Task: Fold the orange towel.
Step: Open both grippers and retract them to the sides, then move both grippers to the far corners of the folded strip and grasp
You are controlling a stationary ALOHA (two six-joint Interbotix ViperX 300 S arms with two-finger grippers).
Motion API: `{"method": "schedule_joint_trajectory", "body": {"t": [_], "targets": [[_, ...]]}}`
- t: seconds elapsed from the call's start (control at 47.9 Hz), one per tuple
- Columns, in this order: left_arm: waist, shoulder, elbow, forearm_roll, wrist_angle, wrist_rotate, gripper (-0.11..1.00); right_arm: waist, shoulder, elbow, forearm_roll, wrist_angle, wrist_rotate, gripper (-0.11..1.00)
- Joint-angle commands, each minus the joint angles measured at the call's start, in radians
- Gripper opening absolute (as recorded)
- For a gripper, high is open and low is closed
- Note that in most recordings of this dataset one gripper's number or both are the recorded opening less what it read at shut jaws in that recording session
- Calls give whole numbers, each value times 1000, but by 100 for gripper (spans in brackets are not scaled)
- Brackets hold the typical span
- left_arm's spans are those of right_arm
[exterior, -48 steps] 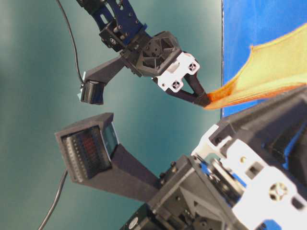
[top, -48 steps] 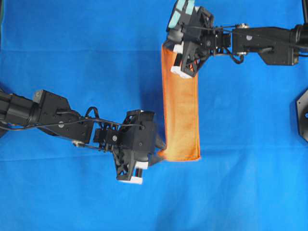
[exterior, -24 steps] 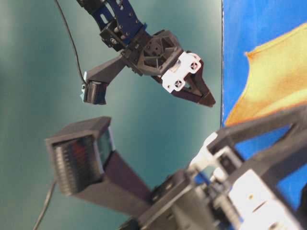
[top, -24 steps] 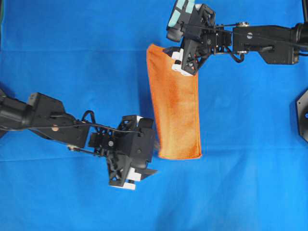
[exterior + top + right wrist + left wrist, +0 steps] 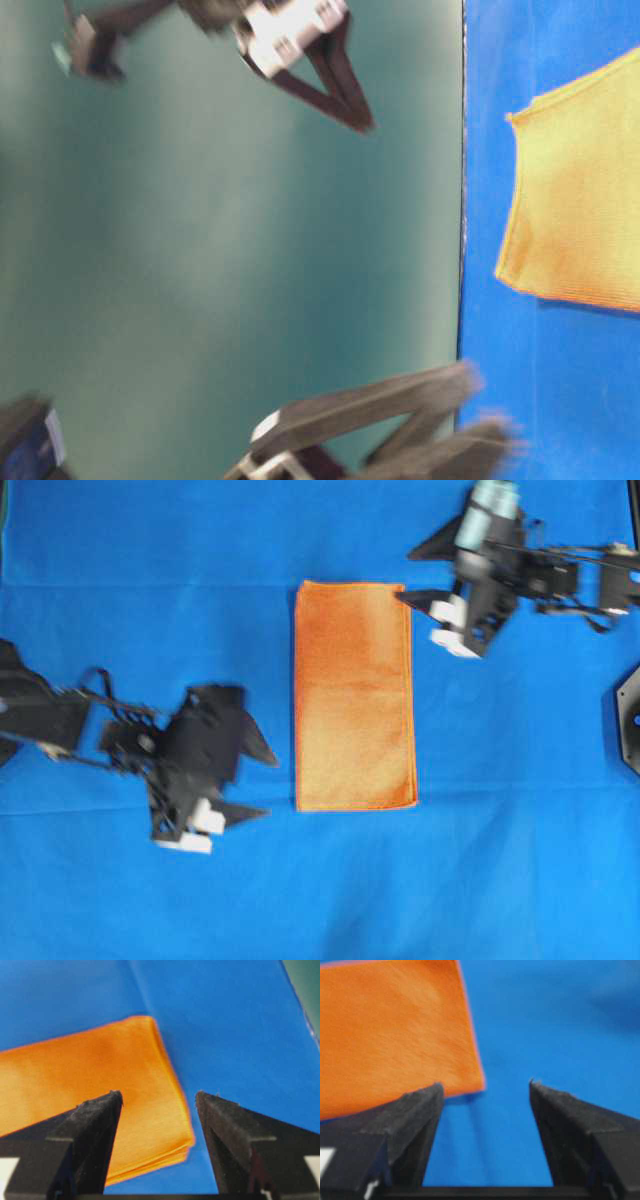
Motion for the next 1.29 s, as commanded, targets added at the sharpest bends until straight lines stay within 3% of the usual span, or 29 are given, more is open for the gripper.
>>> {"method": "schedule_joint_trajectory", "body": {"t": [0.0, 0.25, 0.501, 0.981, 1.273], "targets": [[37, -81, 46, 3, -86, 6, 62, 21, -115, 55, 11, -40, 14, 62], [144, -293, 262, 2, -334, 18, 62, 80, -360, 212, 21, -66, 83, 63], [161, -405, 396, 2, -419, 8, 62, 112, -456, 310, 23, -66, 137, 63], [169, -387, 397, 2, -426, 5, 62, 112, -420, 305, 23, -104, 138, 63], [219, -279, 304, 0, -451, 25, 62, 43, -376, 241, 20, -95, 137, 62]]}}
